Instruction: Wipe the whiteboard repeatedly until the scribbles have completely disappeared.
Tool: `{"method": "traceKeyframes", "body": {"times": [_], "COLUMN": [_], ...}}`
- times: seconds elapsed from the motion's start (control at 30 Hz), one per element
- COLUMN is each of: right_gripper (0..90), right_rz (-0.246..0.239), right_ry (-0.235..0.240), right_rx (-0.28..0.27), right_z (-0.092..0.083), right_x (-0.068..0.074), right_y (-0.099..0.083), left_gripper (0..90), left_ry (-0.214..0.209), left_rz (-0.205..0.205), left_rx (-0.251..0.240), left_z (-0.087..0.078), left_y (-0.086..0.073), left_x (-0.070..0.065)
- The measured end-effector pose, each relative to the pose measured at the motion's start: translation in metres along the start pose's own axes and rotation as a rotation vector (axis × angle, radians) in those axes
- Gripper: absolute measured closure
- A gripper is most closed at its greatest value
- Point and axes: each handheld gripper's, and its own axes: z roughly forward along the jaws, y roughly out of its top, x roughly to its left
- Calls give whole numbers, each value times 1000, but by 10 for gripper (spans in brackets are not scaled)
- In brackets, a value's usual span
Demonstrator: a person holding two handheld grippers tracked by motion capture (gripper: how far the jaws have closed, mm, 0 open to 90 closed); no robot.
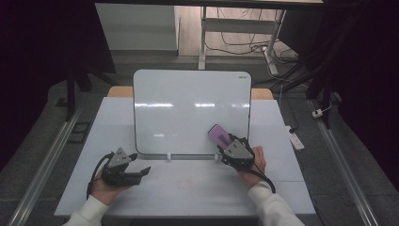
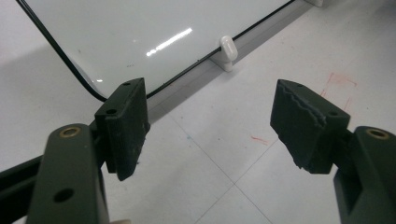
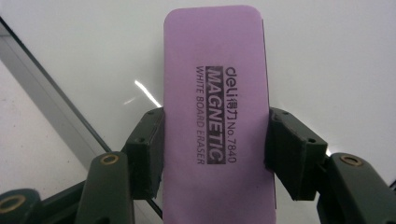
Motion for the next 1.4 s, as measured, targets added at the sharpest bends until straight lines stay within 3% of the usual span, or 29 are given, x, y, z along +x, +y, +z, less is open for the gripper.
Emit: {"method": "traceKeyframes", "body": {"times": [0.27, 0.43, 0.57, 0.97, 1.4], "right_gripper": [411, 411, 411, 410, 410], "right_rz": [-25, 49, 111, 198, 321], "right_ry": [-12, -52, -46, 135, 306], "right_rx": [26, 30, 10, -7, -66], "right_z": [-4, -9, -17, -38, -44], "right_x": [-2, -15, -23, -27, -5], "right_y": [-4, -8, -8, 13, 23], "left_gripper": [288, 288, 288, 288, 293], "left_ry": [-1, 0, 0, 6, -9], "left_rz": [-3, 0, -1, 11, 24], "left_rx": [-2, 0, 0, -3, -17], "left_z": [-1, 0, 0, 0, -1], "left_y": [0, 0, 0, 1, 5], "left_x": [1, 0, 0, -2, -7]}}
